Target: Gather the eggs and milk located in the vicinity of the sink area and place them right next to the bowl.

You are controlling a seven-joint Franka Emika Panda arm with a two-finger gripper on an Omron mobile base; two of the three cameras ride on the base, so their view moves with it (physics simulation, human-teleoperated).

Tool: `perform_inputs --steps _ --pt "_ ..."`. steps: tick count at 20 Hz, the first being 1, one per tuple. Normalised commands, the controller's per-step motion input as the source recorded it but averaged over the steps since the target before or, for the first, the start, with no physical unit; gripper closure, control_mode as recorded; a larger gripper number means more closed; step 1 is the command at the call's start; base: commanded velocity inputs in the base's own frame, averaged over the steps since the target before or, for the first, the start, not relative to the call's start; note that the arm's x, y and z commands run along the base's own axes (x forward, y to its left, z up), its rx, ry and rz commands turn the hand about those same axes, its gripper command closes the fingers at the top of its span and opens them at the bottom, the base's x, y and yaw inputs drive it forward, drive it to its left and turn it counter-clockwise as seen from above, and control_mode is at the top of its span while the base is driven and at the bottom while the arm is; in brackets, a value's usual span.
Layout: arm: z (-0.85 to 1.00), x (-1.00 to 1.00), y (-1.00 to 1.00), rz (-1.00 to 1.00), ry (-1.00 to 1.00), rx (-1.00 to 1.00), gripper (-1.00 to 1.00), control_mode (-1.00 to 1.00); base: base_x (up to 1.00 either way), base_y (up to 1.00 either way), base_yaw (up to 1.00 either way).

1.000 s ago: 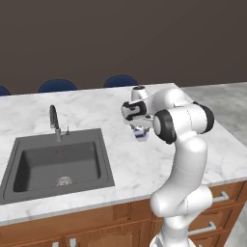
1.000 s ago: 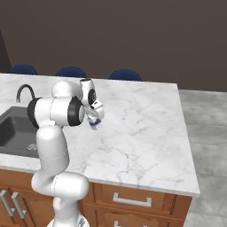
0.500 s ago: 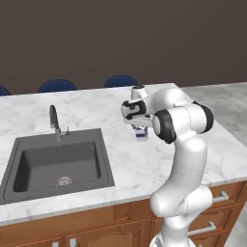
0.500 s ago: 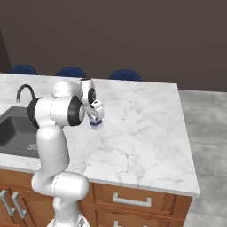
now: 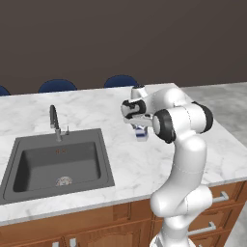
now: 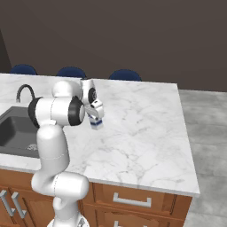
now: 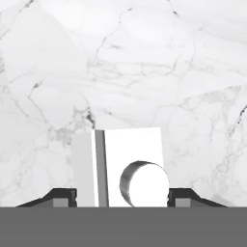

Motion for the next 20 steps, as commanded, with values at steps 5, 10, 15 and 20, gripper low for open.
perform_inputs --steps 5,10,15,20 --pt "0.49 -0.46 -0.15 0.05 -0.07 0.04 1.0 -1.0 0.0 0.0 0.0" --pt "0.9 -0.8 -0.03 0.09 -0.07 0.05 1.0 -1.0 0.0 0.0 0.0" --pt "0.67 -1.0 -0.02 0.11 -0.06 0.06 1.0 -1.0 0.0 0.0 0.0" --pt "0.49 -1.0 -0.19 0.16 -0.03 0.01 1.0 -1.0 0.0 0.0 0.0"
